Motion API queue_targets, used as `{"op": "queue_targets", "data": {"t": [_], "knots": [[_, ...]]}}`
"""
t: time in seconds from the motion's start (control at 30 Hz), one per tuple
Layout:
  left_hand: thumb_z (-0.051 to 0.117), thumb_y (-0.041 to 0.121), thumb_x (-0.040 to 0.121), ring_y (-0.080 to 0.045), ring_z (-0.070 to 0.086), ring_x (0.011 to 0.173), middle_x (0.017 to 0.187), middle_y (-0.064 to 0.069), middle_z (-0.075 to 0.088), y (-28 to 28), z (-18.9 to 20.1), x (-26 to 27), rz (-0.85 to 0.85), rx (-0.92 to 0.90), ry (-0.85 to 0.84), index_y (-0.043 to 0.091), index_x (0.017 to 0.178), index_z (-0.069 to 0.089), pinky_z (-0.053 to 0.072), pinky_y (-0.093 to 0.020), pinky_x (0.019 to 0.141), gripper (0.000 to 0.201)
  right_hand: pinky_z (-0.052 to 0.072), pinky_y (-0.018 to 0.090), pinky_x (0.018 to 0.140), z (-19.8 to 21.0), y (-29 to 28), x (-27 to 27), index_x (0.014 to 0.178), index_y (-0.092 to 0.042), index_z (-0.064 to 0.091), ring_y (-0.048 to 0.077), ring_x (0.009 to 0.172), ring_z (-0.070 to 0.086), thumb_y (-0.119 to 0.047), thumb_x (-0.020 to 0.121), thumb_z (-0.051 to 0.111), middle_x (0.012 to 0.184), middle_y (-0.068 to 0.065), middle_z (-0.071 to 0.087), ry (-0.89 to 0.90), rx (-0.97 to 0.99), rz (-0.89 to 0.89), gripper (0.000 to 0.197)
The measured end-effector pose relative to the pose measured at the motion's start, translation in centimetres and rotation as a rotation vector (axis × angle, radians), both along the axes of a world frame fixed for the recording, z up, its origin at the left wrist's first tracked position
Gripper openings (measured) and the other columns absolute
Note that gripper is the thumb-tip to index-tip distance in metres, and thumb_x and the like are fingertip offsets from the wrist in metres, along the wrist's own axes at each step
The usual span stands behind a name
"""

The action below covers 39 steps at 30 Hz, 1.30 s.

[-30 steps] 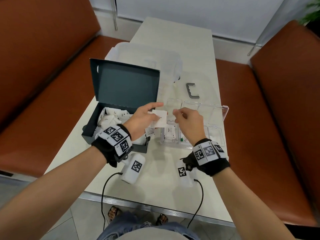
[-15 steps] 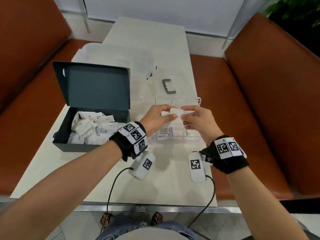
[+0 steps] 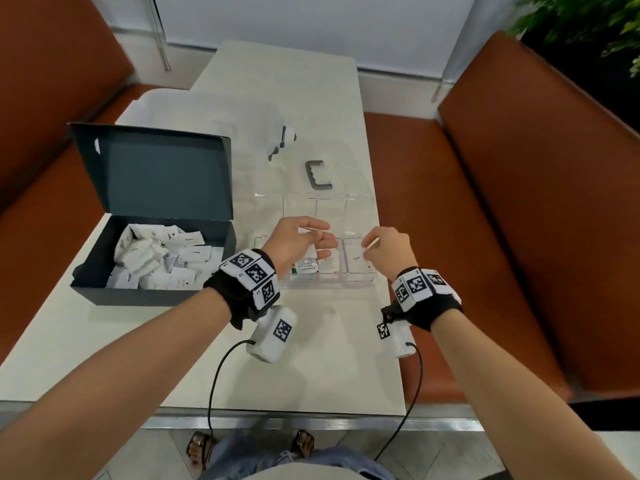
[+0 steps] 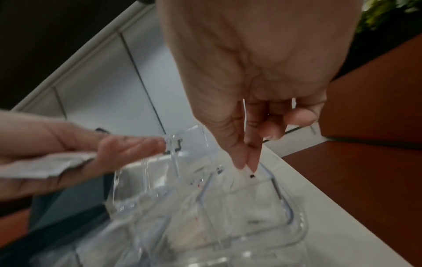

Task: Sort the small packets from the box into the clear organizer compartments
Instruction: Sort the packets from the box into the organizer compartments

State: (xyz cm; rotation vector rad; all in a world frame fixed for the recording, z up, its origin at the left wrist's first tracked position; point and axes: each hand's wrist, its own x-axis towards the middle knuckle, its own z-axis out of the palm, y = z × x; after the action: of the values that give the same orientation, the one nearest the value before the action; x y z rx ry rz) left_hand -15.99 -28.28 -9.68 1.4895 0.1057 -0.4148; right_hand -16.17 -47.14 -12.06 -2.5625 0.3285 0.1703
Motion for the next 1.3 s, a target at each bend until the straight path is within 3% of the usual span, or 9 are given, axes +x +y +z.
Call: {"op": "queue_targets", "data": {"t": [0.23, 0.43, 0.6, 0.8, 0.87, 0.93, 1.03, 1.17, 1.3], "knots": [[0.047, -0.004, 0.099, -0.015, 0.073, 0.074, 0.095, -0.021, 0.069, 0.2, 0.1, -0.6, 0.045, -0.013, 0.017, -0.009, 0.114, 0.059, 0.056, -0.023, 0.056, 0.02, 0.041, 0.033, 0.089, -1.0, 0.9, 0.3, 0.106, -0.017, 0.067, 0.029, 0.103, 0.056, -0.005, 0.092, 0.048, 0.108, 0.008, 0.064, 0.042, -0.393, 0.286, 0.026], [0.042, 0.005, 0.103, -0.016, 0.072, 0.07, 0.094, -0.02, 0.069, 0.3, 0.7, -0.9, 0.069, -0.097, 0.095, -0.009, 0.12, 0.056, 0.056, -0.025, 0.058, 0.026, 0.035, 0.035, 0.087, -1.0, 1.3, 0.7, 0.102, -0.022, 0.069, 0.025, 0.105, 0.05, -0.017, 0.092, 0.055, 0.107, 0.002, 0.06, -0.049, -0.776, 0.5, 0.018], [0.048, 0.009, 0.1, -0.017, 0.069, 0.057, 0.094, -0.018, 0.072, 0.7, 1.9, -0.8, 0.09, -0.351, 0.3, -0.002, 0.125, 0.053, 0.056, -0.022, 0.05, 0.028, 0.028, 0.038, 0.089, -0.9, 1.5, 1.0, 0.094, -0.027, 0.068, 0.019, 0.1, 0.05, -0.023, 0.092, 0.053, 0.095, -0.004, 0.066, 0.035, -0.823, 0.481, 0.015], [0.032, -0.006, 0.096, -0.021, 0.072, 0.073, 0.102, -0.02, 0.07, 1.1, 2.2, -0.3, 0.084, -0.403, 0.315, -0.002, 0.131, 0.049, 0.056, -0.025, 0.06, 0.038, 0.027, 0.037, 0.088, -0.1, 1.2, 1.0, 0.101, -0.03, 0.068, 0.017, 0.099, 0.051, -0.03, 0.094, 0.053, 0.096, -0.007, 0.067, 0.009, -0.785, 0.479, 0.017], [0.029, -0.01, 0.097, -0.022, 0.072, 0.08, 0.109, -0.023, 0.068, 1.1, 2.0, -0.1, 0.072, -0.369, 0.281, -0.001, 0.13, 0.049, 0.059, -0.026, 0.065, 0.04, 0.032, 0.035, 0.084, 0.6, 1.5, 0.5, 0.102, -0.029, 0.068, 0.019, 0.095, 0.056, -0.027, 0.096, 0.049, 0.095, -0.006, 0.069, -0.161, -0.571, 0.408, 0.02], [0.029, -0.011, 0.099, -0.024, 0.069, 0.097, 0.123, -0.024, 0.062, 1.1, 1.8, 0.1, 0.055, -0.33, 0.224, 0.0, 0.133, 0.048, 0.059, -0.031, 0.079, 0.04, 0.043, 0.024, 0.073, 2.0, 2.5, -0.3, 0.099, -0.021, 0.069, 0.012, 0.079, 0.064, -0.026, 0.095, 0.053, 0.085, -0.003, 0.072, -0.286, -0.078, 0.253, 0.017], [0.034, -0.006, 0.101, -0.023, 0.065, 0.105, 0.129, -0.015, 0.061, 1.0, 1.7, 0.3, -0.003, -0.233, 0.123, 0.008, 0.138, 0.047, 0.056, -0.034, 0.086, 0.041, 0.043, 0.009, 0.05, 3.5, 4.9, -1.4, 0.095, -0.015, 0.065, -0.001, 0.054, 0.062, -0.034, 0.09, 0.062, 0.072, -0.006, 0.072, -0.244, 0.457, 0.104, 0.02], [0.037, 0.001, 0.103, -0.022, 0.059, 0.116, 0.133, -0.009, 0.059, 1.3, 2.1, 0.5, -0.048, -0.106, -0.024, 0.013, 0.141, 0.045, 0.05, -0.038, 0.098, 0.04, 0.05, 0.023, 0.053, 3.9, 7.4, -1.6, 0.11, -0.01, 0.057, 0.015, 0.067, 0.062, -0.021, 0.08, 0.077, 0.088, 0.013, 0.068, -0.005, 0.824, 0.0, 0.038], [0.046, 0.009, 0.101, -0.024, 0.063, 0.108, 0.125, -0.01, 0.063, 2.2, 2.3, 0.9, 0.056, -0.225, 0.009, 0.015, 0.137, 0.047, 0.053, -0.038, 0.092, 0.036, 0.049, 0.023, 0.053, 4.2, 8.4, -1.0, 0.102, -0.004, 0.062, 0.013, 0.065, 0.062, -0.011, 0.08, 0.077, 0.072, 0.003, 0.067, -0.046, 0.99, -0.062, 0.027]]}}
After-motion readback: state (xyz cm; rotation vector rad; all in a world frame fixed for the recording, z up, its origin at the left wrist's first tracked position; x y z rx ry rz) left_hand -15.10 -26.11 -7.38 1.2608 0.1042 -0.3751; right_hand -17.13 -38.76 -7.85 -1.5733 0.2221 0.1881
